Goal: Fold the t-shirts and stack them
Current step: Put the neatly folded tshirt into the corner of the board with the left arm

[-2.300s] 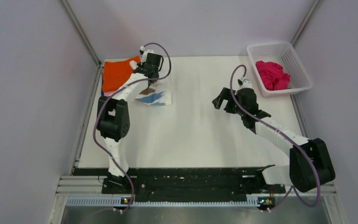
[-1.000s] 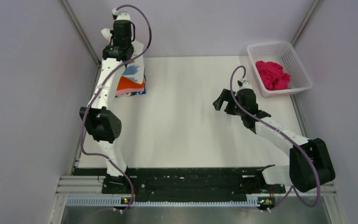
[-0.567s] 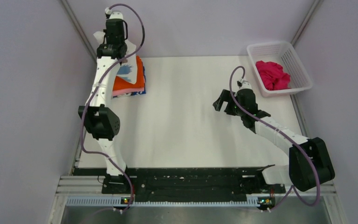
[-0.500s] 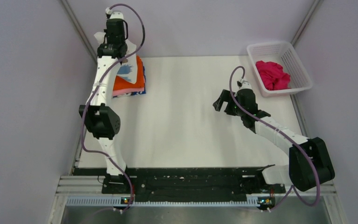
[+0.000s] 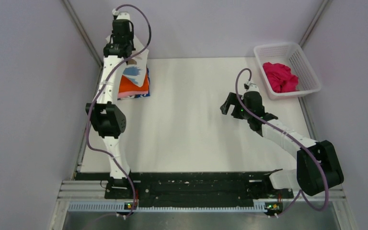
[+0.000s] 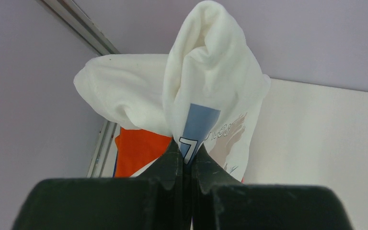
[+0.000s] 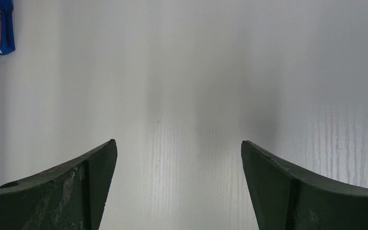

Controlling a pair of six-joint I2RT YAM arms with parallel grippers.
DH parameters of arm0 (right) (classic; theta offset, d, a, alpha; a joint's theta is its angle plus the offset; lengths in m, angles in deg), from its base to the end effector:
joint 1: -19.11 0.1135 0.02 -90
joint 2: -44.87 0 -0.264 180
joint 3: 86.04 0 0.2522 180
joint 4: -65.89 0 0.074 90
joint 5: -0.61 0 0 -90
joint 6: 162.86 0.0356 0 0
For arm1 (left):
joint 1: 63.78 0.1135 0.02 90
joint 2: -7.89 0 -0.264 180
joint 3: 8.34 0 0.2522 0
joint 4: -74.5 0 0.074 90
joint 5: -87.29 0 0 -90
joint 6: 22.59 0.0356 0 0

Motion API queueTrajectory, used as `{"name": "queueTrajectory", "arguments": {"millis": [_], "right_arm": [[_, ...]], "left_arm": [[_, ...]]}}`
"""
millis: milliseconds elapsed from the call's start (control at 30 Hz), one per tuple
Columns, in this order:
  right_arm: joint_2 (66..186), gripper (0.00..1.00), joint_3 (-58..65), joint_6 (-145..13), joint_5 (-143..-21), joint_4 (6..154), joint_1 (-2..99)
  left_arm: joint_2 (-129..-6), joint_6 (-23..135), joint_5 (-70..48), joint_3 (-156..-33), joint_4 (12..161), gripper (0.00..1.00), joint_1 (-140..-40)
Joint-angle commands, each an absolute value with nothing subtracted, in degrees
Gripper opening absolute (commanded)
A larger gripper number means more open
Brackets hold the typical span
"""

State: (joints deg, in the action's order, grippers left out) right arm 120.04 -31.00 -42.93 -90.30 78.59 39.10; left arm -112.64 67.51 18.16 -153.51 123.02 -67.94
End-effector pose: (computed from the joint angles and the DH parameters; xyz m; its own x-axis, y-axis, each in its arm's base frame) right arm 0.2646 0.0956 0.2225 -0.6058 0.3105 -0.7325 -0.0312 0.9107 0.4118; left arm 0.4811 -0.0223 0.4026 -0.4042 0.0310 -0.9141 -0.2564 0.9555 0.1458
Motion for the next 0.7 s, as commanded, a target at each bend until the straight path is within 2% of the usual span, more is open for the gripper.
{"name": "queueTrajectory", "arguments": {"millis": [0, 233, 667], "right_arm": [[120.3, 0.99, -28.3, -43.9, -92.2, 78.3, 38.5], [121.9, 0.99, -27.4, -44.2, -93.0, 78.8, 38.4], [124.9, 0.99, -25.4, -44.5, -94.0, 79.6, 38.4]], "left_arm": [[-113.5, 62.1, 13.3, -156.6, 120.2, 0.0, -64.7], [-117.1, 58.2, 6.7, -151.9, 119.9, 0.0, -57.3], [-124.9, 59.3, 1.7, -149.5, 119.8, 0.0, -50.8]]}}
